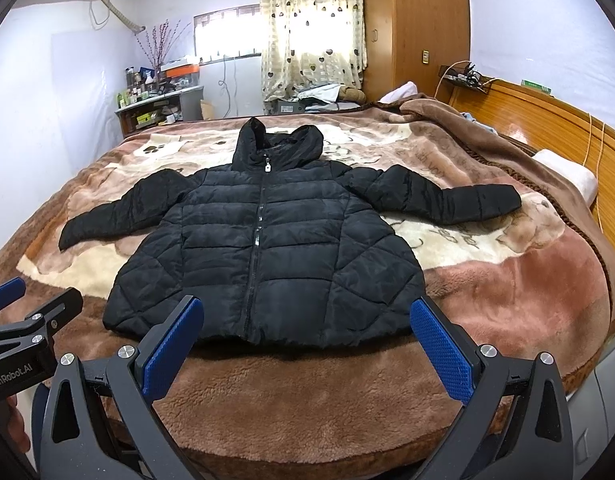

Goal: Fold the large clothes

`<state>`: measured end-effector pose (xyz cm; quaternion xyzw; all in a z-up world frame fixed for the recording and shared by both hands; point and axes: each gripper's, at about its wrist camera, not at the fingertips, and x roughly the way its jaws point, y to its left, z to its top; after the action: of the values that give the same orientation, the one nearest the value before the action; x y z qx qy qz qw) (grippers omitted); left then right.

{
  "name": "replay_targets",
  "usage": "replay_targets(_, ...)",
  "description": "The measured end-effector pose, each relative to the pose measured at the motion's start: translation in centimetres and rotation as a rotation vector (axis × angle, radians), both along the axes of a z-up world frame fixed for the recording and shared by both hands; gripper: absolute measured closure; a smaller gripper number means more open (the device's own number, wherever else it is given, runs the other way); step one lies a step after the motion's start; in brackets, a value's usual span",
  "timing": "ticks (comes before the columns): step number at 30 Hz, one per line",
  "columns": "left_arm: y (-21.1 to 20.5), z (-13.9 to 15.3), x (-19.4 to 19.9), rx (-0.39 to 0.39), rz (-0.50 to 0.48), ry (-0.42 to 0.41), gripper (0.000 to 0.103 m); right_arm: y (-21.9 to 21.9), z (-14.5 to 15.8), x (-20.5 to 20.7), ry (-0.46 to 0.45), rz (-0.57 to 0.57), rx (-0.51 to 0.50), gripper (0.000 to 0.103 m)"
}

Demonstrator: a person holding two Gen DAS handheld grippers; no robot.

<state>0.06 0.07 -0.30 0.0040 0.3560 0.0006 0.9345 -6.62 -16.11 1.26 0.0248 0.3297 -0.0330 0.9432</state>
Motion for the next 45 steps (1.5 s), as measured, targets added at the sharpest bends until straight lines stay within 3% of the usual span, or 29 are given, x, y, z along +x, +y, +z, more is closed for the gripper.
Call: replay_targets(45, 0.44, -0.33, 0.43, -0.006, -0.008, 0.014, 0.000, 0.43, -0.20, 0.15, 0.003, 0.000, -0.009, 0.000)
